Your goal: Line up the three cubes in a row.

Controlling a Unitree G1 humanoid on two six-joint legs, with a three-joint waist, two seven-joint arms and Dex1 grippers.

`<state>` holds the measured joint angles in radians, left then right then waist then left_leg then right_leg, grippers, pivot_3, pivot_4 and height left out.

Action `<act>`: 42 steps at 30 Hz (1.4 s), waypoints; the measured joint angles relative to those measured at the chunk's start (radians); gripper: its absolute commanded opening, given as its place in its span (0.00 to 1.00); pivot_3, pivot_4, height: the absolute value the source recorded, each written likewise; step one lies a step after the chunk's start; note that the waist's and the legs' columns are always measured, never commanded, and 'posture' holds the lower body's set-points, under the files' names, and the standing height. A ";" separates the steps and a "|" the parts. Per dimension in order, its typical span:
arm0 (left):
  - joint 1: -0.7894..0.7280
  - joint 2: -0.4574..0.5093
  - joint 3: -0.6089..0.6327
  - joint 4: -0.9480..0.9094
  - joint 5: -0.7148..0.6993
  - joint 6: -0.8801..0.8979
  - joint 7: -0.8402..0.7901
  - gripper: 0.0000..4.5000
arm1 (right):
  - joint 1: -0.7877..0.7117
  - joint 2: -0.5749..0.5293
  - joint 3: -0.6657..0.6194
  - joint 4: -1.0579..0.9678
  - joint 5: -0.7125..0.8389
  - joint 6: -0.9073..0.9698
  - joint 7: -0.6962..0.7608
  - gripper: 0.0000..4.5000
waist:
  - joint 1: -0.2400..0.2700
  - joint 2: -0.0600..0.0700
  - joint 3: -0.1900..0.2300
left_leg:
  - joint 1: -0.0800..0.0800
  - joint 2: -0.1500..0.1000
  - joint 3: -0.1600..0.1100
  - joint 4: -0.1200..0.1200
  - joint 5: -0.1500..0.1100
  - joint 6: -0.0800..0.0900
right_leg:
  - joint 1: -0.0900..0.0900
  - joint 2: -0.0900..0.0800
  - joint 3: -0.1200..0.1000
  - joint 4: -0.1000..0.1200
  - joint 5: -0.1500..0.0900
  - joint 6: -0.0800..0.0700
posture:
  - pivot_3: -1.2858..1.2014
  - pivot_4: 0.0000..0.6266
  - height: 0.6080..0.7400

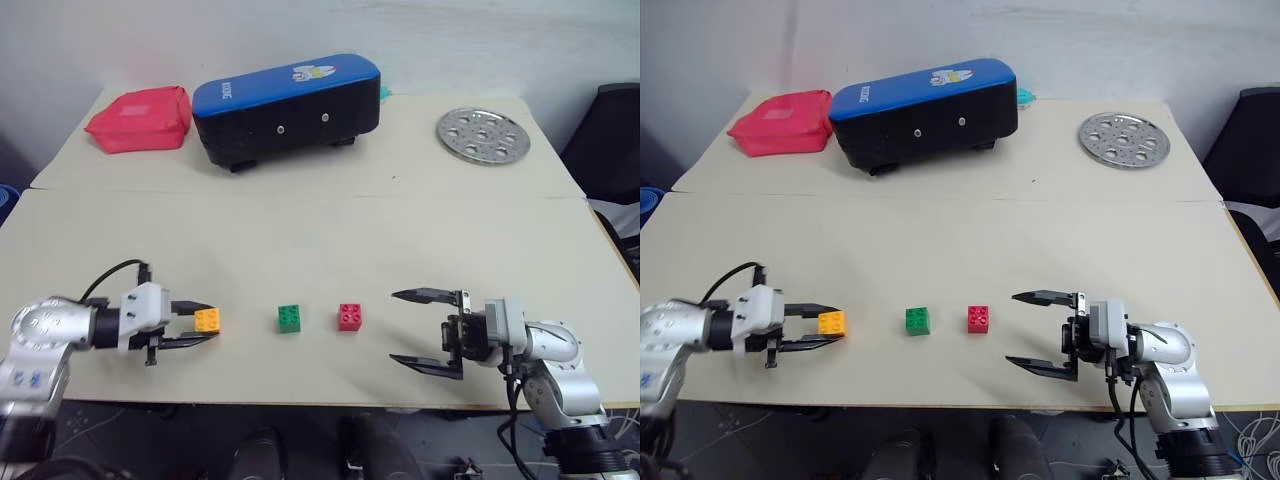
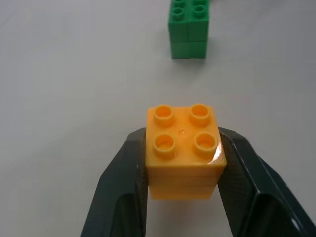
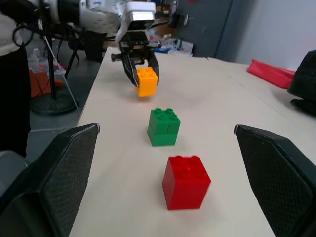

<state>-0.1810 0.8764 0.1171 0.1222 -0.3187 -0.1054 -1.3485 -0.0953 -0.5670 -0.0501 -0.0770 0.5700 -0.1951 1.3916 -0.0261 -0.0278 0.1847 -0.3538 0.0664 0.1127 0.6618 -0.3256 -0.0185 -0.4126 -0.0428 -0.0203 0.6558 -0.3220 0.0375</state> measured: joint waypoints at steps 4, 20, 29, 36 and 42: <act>-0.115 -0.014 -0.072 0.140 0.006 -0.056 -0.113 0.33 | 0.032 -0.020 -0.014 -0.005 0.000 0.000 -0.006 1.00 | -0.011 0.000 0.000 | 0.001 0.002 0.004 0.000 0.000 0.000 | -0.002 0.003 0.003 0.001 0.000 0.001 | 0.52 0.24 1.00; -0.203 -0.121 -0.115 0.324 0.006 -0.159 -0.151 0.33 | 0.105 -0.032 -0.037 -0.068 -0.004 -0.001 -0.049 1.00 | -0.001 0.000 0.000 | 0.001 0.001 0.004 0.001 0.001 -0.001 | -0.002 0.003 0.004 0.003 0.000 0.003 | 0.52 0.24 1.00; -0.212 -0.098 -0.125 0.355 0.010 -0.156 -0.152 0.66 | 0.102 -0.049 -0.037 -0.073 -0.003 0.005 -0.051 1.00 | -0.003 0.000 0.000 | 0.001 0.001 0.004 0.001 0.001 -0.001 | -0.002 0.003 0.004 0.003 0.000 0.003 | 0.52 0.24 1.00; -0.109 0.007 -0.008 0.274 -0.040 -0.152 -0.150 0.92 | 0.094 -0.064 -0.040 -0.077 0.010 0.024 -0.047 1.00 | -0.010 0.000 0.000 | 0.001 0.003 0.004 0.000 0.001 -0.001 | -0.002 0.003 0.004 0.003 0.000 0.002 | 0.52 0.24 1.00; 0.170 0.163 0.236 0.157 -0.065 -0.065 -0.075 0.92 | 0.032 -0.178 -0.099 -0.079 0.023 0.088 -0.048 1.00 | -0.014 0.001 0.001 | 0.001 0.002 0.003 0.000 0.000 0.000 | -0.002 0.001 0.004 0.002 0.000 0.002 | 0.52 0.24 1.00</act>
<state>-0.0109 1.0392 0.3528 0.2793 -0.3833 -0.1700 -1.4240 -0.0631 -0.7447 -0.1488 -0.1562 0.5927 -0.1070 1.3441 -0.0403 -0.0269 0.1854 -0.3526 0.0686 0.1158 0.6613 -0.3253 -0.0188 -0.4149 -0.0422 -0.0167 0.6579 -0.3224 0.0392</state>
